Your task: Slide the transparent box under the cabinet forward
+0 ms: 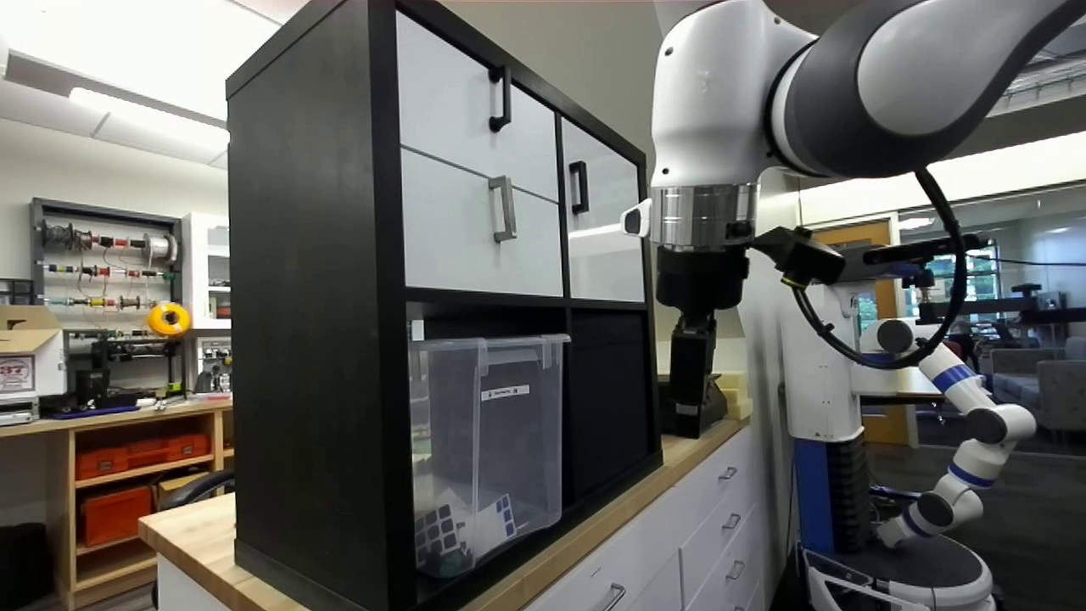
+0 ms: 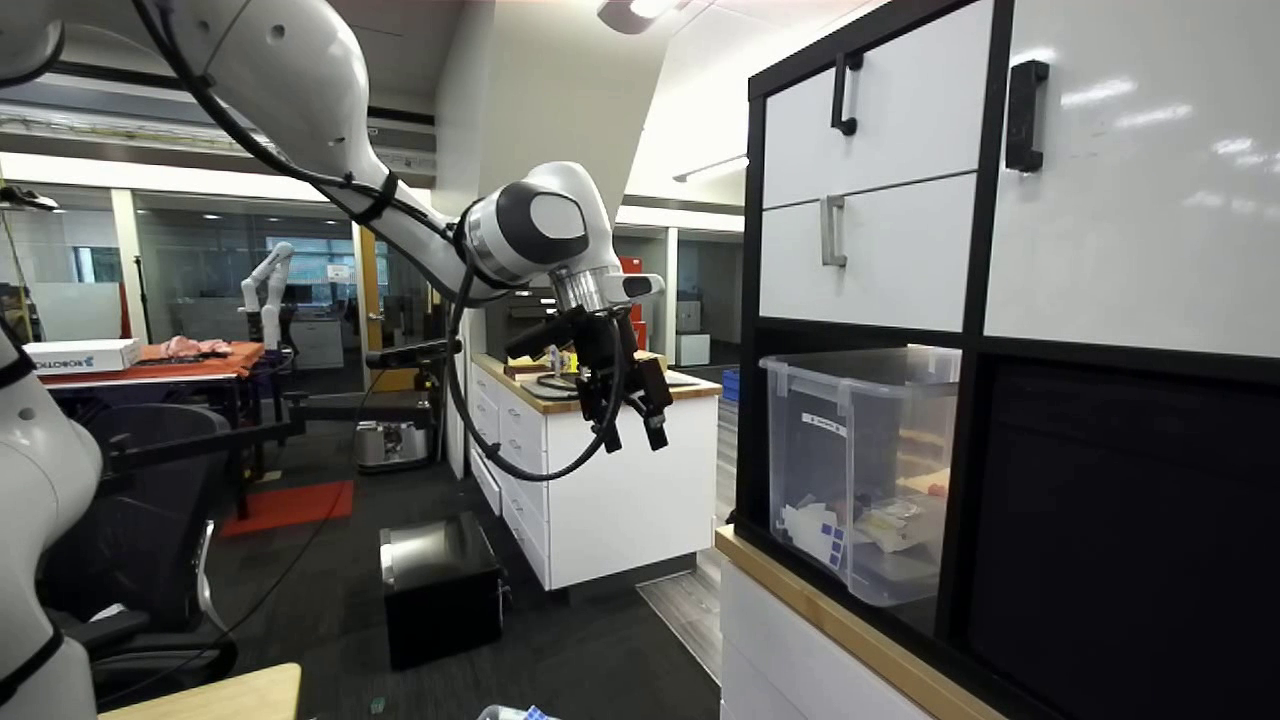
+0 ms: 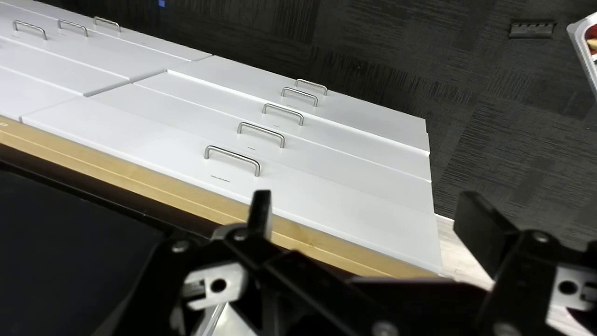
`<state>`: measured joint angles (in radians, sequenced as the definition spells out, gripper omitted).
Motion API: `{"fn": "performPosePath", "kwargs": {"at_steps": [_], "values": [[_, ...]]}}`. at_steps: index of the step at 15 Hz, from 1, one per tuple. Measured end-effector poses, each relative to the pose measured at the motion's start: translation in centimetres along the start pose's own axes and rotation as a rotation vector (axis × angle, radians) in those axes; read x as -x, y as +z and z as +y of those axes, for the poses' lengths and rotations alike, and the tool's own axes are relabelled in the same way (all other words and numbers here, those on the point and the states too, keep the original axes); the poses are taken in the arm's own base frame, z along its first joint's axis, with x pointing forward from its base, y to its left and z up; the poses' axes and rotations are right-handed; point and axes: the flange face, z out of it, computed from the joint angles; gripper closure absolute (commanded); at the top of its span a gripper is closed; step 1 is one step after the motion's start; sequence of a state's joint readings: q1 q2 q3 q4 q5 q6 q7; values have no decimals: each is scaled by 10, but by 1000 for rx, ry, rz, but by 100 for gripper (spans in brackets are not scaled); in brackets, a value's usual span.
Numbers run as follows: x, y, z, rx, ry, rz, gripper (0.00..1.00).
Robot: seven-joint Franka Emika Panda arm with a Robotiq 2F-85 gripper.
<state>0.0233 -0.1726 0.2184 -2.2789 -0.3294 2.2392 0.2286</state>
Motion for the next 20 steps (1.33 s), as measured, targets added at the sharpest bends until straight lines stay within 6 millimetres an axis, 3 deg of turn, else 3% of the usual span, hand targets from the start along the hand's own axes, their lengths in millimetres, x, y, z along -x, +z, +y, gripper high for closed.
{"fn": "performPosePath", "kwargs": {"at_steps": [10, 15, 20], "values": [[-8, 13, 5, 8, -12, 17, 0], [-30, 23, 17, 21, -27, 50, 0], [-56, 20, 37, 27, -103, 132, 0]]}}
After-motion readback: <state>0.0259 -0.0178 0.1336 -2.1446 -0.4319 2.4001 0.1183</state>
